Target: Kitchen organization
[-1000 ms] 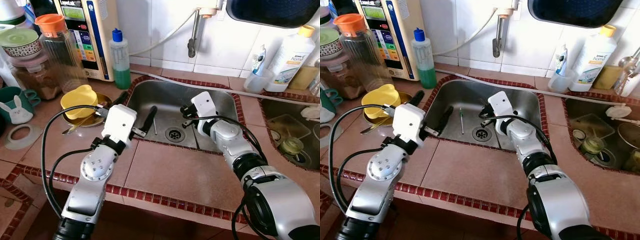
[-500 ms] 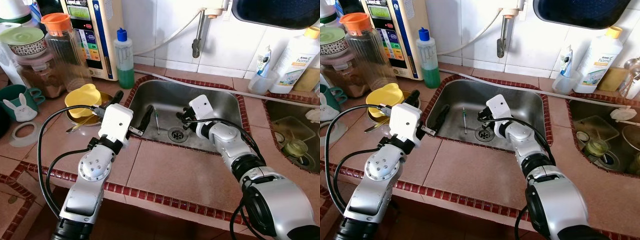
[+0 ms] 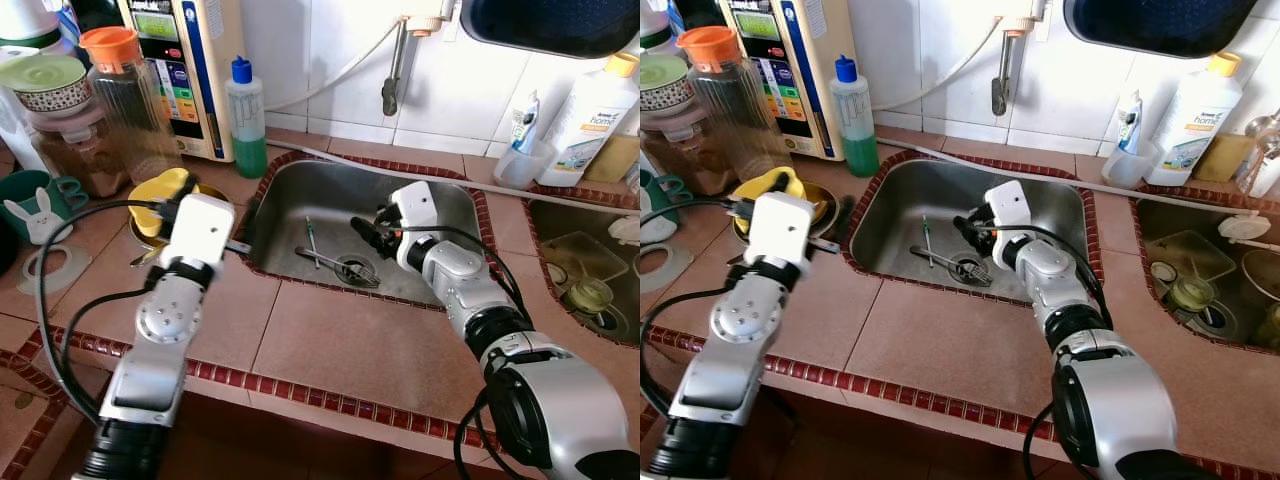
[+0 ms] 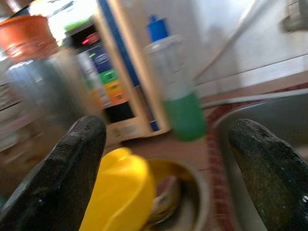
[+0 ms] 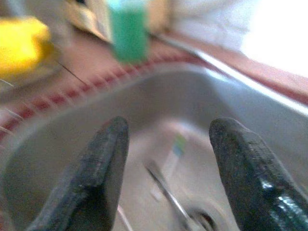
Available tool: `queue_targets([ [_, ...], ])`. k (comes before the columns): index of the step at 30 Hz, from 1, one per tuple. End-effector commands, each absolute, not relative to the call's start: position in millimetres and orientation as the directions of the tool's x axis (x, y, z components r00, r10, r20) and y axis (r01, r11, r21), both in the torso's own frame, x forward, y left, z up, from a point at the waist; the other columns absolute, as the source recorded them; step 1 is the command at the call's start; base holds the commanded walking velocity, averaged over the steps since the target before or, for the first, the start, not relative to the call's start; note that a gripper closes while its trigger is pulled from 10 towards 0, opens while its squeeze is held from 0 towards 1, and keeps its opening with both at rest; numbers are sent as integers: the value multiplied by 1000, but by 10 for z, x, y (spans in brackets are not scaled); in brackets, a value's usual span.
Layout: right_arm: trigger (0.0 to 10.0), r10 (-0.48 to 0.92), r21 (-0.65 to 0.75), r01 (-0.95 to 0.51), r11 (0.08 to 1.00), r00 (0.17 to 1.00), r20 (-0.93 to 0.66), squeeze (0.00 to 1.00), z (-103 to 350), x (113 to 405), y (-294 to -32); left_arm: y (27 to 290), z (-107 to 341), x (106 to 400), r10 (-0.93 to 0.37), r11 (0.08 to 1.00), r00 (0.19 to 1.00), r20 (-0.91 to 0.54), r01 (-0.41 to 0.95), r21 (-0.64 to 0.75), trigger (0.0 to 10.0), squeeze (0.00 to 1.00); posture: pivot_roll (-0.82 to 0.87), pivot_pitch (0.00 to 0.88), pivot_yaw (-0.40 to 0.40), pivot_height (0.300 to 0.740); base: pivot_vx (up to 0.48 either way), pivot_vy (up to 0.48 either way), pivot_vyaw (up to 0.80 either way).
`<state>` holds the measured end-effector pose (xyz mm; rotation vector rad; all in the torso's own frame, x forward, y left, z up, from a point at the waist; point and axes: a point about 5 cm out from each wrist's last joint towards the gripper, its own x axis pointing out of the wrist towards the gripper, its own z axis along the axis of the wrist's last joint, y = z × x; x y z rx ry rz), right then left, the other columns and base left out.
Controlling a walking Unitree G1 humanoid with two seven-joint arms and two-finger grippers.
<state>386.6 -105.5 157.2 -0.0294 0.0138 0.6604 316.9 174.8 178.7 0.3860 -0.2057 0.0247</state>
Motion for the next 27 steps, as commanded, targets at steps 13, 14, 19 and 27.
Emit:
queue_targets([
  [13,10000,779,-26,-780,625,622,86,1000,1693,3460,-906,2113,1527,3042,428,902,902,49,-430,39,10000,0,144,47,9,740,0,0,0],
  [14,10000,784,-33,-785,618,614,86,1000,1705,3447,-902,2110,1514,3039,434,900,900,40,-435,27,10000,0,141,48,9,740,0,0,0],
  [19,10000,790,-34,-791,611,608,79,1000,1726,3405,-904,2098,1433,3037,470,880,882,-38,-471,-56,10000,0,139,47,7,740,0,0,0],
  [27,10000,831,-15,-833,554,551,71,1000,1791,3267,-855,2075,1368,3089,463,867,880,-107,-475,-150,10000,0,133,48,10,740,0,0,0],
])
